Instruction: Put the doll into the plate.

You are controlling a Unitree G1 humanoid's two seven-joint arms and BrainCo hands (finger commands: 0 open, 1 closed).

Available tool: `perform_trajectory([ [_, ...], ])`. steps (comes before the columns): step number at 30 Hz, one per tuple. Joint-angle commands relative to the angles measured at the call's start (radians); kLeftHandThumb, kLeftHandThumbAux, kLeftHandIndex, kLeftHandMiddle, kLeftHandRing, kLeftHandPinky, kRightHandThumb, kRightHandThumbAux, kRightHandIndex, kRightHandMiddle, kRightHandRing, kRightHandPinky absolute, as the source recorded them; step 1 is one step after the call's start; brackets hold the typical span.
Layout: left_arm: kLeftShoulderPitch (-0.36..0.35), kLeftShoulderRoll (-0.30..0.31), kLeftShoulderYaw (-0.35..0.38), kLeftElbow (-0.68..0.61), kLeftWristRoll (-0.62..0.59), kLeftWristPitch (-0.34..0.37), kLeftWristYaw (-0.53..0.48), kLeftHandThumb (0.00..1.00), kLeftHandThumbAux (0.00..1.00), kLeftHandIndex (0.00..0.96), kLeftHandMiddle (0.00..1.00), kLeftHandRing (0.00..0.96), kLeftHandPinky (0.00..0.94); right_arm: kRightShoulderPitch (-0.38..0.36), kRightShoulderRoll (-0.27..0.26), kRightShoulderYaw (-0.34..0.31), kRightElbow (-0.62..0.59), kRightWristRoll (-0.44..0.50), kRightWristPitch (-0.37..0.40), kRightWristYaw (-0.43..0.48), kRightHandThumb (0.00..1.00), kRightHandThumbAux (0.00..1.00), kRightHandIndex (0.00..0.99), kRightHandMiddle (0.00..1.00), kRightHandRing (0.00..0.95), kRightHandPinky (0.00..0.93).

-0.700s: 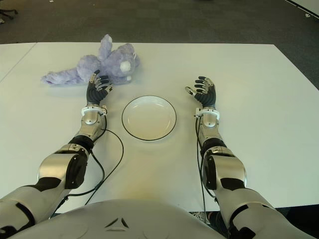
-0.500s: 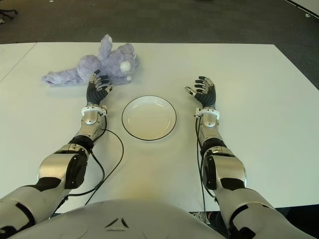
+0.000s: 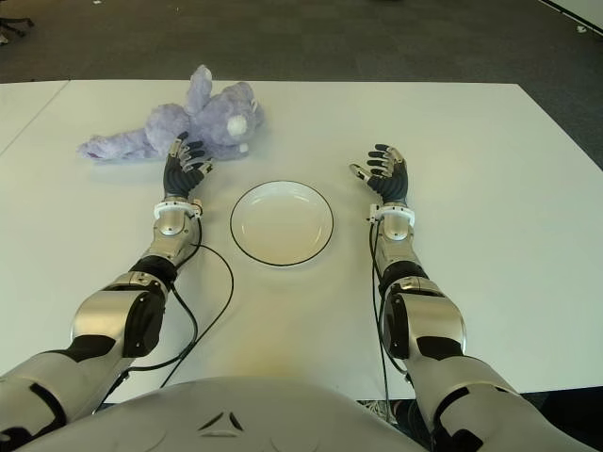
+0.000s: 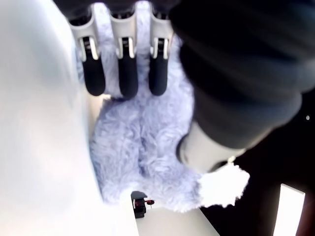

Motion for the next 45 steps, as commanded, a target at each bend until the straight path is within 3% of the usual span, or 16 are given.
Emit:
perform_trajectory([
  [1,0.224,-0.023,0.001,0.118,0.013,0.046,0.101,0.233,0.794,0.048,0.119,0.139,0.137,0.213,0.112,0.0,0.132,0.004,0.118,0.013,0.119,0.852,0.244,0.321,0.326,0.31],
  [6,0.246,0.0,-0.002,0.097,0.026,-0.03,0.211,0.227,0.726,0.003,0.061,0.08,0.086,0.213,0.113,-0.001,0.132,0.004,0.116,0.013,0.117,0.852,0.245,0.322,0.327,0.318],
  [9,0.227,0.0,0.001,0.071,0.038,-0.105,0.344,0.243,0.67,0.0,0.016,0.043,0.077,0.211,0.113,0.0,0.132,0.004,0.118,0.013,0.116,0.844,0.242,0.321,0.327,0.316],
  [14,0.189,0.015,0.023,0.047,0.013,-0.148,0.419,0.272,0.633,0.0,0.0,0.024,0.08,0.209,0.113,0.0,0.133,0.003,0.124,0.016,0.124,0.838,0.241,0.322,0.328,0.319],
  [20,0.126,0.087,0.011,0.017,0.042,-0.147,0.526,0.309,0.586,0.0,0.0,0.013,0.076,0.203,0.116,-0.001,0.134,0.004,0.129,0.017,0.127,0.841,0.244,0.322,0.328,0.316],
  [32,0.036,0.195,-0.166,0.001,0.29,-0.125,0.848,0.274,0.551,0.0,0.0,0.004,0.074,0.194,0.123,-0.012,0.136,0.01,0.134,0.018,0.137,0.842,0.246,0.324,0.331,0.319],
  [36,0.01,0.215,-0.193,0.013,0.314,-0.129,0.864,0.268,0.544,0.0,0.0,0.003,0.074,0.19,0.125,-0.016,0.136,0.005,0.137,0.018,0.14,0.837,0.241,0.321,0.329,0.315],
  [41,-0.099,0.249,-0.224,0.001,0.344,-0.089,0.872,0.232,0.515,0.0,0.0,0.0,0.069,0.187,0.127,-0.023,0.137,0.007,0.141,0.025,0.14,0.836,0.235,0.318,0.326,0.313],
  [45,-0.115,0.265,-0.237,0.003,0.354,-0.083,0.888,0.219,0.503,0.0,0.0,0.0,0.069,0.186,0.129,-0.026,0.137,0.006,0.141,0.027,0.136,0.837,0.234,0.318,0.326,0.313],
])
